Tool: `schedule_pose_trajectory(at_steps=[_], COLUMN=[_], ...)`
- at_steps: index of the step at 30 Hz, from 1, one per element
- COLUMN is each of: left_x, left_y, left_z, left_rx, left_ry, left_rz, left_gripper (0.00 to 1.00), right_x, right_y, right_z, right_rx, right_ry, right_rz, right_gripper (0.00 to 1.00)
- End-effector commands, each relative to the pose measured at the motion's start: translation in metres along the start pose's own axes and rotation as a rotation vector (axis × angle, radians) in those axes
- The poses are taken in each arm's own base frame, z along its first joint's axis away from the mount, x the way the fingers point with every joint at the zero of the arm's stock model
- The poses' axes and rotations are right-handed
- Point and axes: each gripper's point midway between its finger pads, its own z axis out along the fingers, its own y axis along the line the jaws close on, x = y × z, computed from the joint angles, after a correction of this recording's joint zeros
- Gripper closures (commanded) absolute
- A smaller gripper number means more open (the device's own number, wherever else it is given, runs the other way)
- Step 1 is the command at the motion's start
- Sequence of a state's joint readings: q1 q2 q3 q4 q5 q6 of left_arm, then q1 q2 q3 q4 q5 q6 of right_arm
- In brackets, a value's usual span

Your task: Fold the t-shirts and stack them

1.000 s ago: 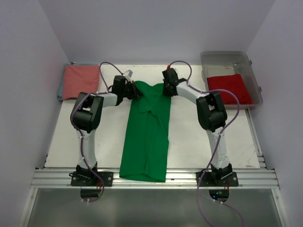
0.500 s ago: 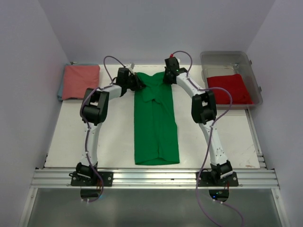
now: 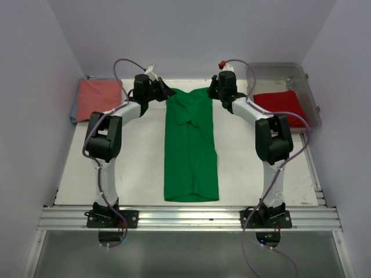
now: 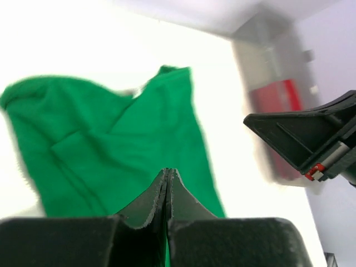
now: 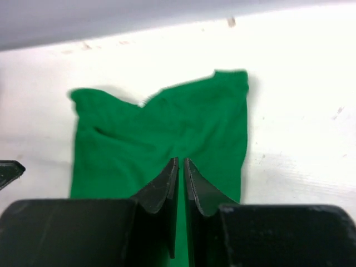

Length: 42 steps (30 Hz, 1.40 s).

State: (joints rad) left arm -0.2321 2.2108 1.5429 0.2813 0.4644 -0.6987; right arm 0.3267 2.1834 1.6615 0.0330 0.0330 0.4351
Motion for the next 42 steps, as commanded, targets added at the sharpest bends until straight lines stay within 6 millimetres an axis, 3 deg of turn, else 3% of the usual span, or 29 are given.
schedule_pose_trajectory(at_steps=[1, 2, 3, 4, 5, 6, 7, 8, 9, 11, 12, 13, 15, 17, 18, 20, 26, 32, 42], left_x=[-0.075, -0.084, -0.075, -0.068, -0.072, -0.050, -0.048, -0.040, -0.021, -0.003, 0.018, 0.020, 0.042, 0.047, 0.057, 0.059, 0.073, 0.083, 0.091], left_y=[-0.091, -0.108, -0.102, -0.098, -0.106, -0.091, -0.098, -0.092, -0.083, -0.075, -0.060, -0.063, -0.050, -0.047, -0.040, -0.040, -0.040, -0.029, -0.021], left_z=[-0.055, -0.073, -0.077, -0.084, -0.100, -0.105, -0.120, -0.126, -0.138, -0.149, -0.155, -0.165, -0.174, -0.187, -0.191, -0.199, -0.212, -0.214, -0.208], left_rx=[0.148, 0.153, 0.114, 0.080, 0.066, 0.027, 0.023, -0.001, -0.032, -0.053, -0.088, -0.089, -0.126, -0.152, -0.173, -0.181, -0.189, -0.227, -0.242], left_ry=[-0.222, -0.250, -0.243, -0.225, -0.255, -0.224, -0.234, -0.232, -0.219, -0.202, -0.170, -0.176, -0.146, -0.145, -0.129, -0.140, -0.111, -0.084, -0.059], left_rz=[0.121, 0.140, 0.129, 0.117, 0.121, 0.101, 0.098, 0.087, 0.066, 0.046, 0.027, 0.028, 0.016, 0.029, 0.025, 0.034, 0.026, 0.030, 0.018], left_gripper=[1.00, 1.00, 1.00, 1.00, 1.00, 1.00, 1.00, 1.00, 1.00, 1.00, 1.00, 1.00, 1.00, 1.00, 1.00, 1.00, 1.00, 1.00, 1.00], right_x=[-0.118, -0.126, -0.123, -0.099, -0.090, -0.078, -0.046, -0.019, 0.007, 0.040, 0.067, 0.080, 0.106, 0.123, 0.128, 0.139, 0.170, 0.202, 0.212], right_y=[0.048, 0.051, 0.055, 0.046, 0.044, 0.046, 0.034, 0.038, 0.023, 0.022, 0.029, 0.032, 0.044, 0.051, 0.053, 0.058, 0.043, 0.036, 0.042], right_z=[-0.077, -0.094, -0.101, -0.104, -0.112, -0.117, -0.124, -0.128, -0.136, -0.144, -0.150, -0.153, -0.162, -0.171, -0.175, -0.181, -0.185, -0.168, -0.160], right_rx=[-0.117, -0.109, -0.096, -0.046, -0.019, 0.015, 0.071, 0.093, 0.193, 0.237, 0.242, 0.244, 0.233, 0.251, 0.258, 0.272, 0.362, 0.363, 0.324], right_ry=[-0.328, -0.329, -0.303, -0.197, -0.148, -0.100, 0.028, 0.100, 0.180, 0.266, 0.317, 0.343, 0.376, 0.388, 0.393, 0.396, 0.444, 0.492, 0.504], right_rz=[-0.071, -0.087, -0.127, -0.149, -0.163, -0.180, -0.202, -0.223, -0.256, -0.297, -0.315, -0.320, -0.316, -0.317, -0.320, -0.317, -0.317, -0.309, -0.286], right_gripper=[0.87, 0.87, 0.85, 0.81, 0.77, 0.70, 0.69, 0.68, 0.65, 0.62, 0.62, 0.62, 0.62, 0.61, 0.61, 0.61, 0.61, 0.66, 0.77])
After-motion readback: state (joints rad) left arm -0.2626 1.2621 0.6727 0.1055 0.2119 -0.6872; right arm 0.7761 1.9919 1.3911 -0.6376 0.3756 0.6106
